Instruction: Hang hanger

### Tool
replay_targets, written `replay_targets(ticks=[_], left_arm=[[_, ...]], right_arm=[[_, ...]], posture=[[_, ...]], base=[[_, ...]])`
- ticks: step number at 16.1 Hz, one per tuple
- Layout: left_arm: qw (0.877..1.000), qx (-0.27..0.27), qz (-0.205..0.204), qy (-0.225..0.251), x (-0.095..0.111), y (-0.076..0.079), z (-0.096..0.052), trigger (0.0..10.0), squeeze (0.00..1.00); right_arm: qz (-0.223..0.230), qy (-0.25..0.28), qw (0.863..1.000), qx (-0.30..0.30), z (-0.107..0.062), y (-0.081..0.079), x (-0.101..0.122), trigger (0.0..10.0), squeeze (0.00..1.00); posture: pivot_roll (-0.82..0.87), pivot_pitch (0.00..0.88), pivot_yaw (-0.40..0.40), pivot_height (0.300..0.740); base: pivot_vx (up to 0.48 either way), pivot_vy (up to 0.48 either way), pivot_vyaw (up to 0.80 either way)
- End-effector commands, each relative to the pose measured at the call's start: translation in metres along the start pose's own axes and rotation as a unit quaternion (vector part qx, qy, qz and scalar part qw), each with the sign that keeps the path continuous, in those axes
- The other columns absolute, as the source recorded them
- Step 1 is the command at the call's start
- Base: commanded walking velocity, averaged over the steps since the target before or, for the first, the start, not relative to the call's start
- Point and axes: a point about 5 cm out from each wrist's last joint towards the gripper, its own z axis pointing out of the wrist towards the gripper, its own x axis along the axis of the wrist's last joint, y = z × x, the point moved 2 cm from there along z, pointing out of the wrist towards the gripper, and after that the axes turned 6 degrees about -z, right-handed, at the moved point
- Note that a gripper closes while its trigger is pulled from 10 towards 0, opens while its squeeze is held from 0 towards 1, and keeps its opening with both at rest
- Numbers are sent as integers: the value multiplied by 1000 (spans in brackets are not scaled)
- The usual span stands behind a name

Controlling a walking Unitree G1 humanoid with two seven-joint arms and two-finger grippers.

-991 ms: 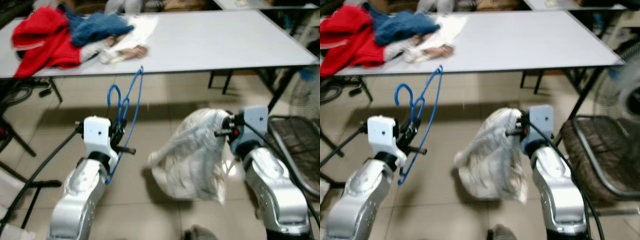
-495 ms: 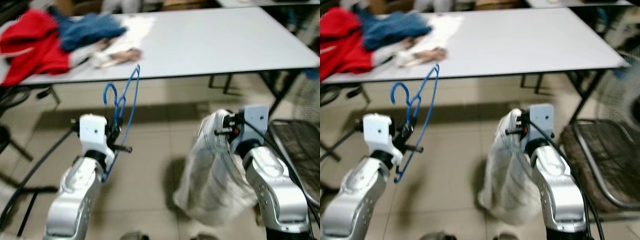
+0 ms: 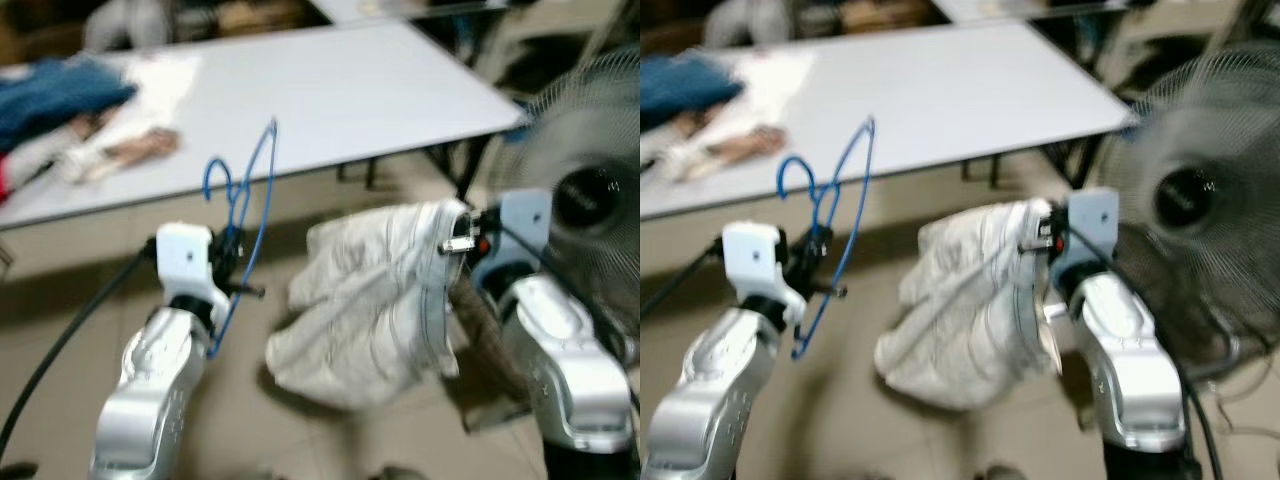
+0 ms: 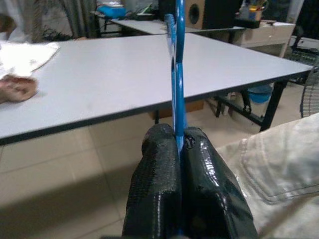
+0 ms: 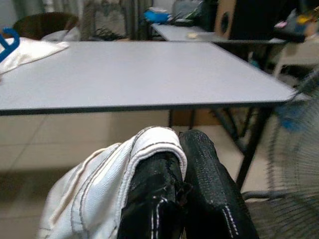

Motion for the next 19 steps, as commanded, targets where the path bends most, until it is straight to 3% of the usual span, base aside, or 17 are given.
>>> replay_targets(ticks=[1,4,8,11,17,19], left_arm=[[1000,11,-2,14,5,0,-1,10000,0],[999,27,-5,30,14,-7,-2,10000,0],[999,30,-8,42,20,-5,-3,10000,0],[999,22,-8,43,23,-2,-1,10000,0],[999,-1,-14,35,18,10,6,10000,0],[999,-1,-15,34,17,9,5,10000,0]], right_arm=[[-9,26,1000,-14,2,12,14,10000,0],[3,53,998,-30,14,16,38,10000,0],[-20,88,996,8,14,8,53,10000,0],[14,97,995,-8,9,11,52,10000,0],[31,103,994,-21,3,15,54,10000,0],[38,93,995,-20,2,15,51,10000,0]], posture=[[-112,66,14,740],[-101,68,6,740],[-104,72,3,740],[-115,77,20,740],[-136,71,41,740],[-136,65,35,740]], base=[[345,0,0],[354,0,0],[366,0,0],[376,0,0],[378,0,0],[379,0,-800]])
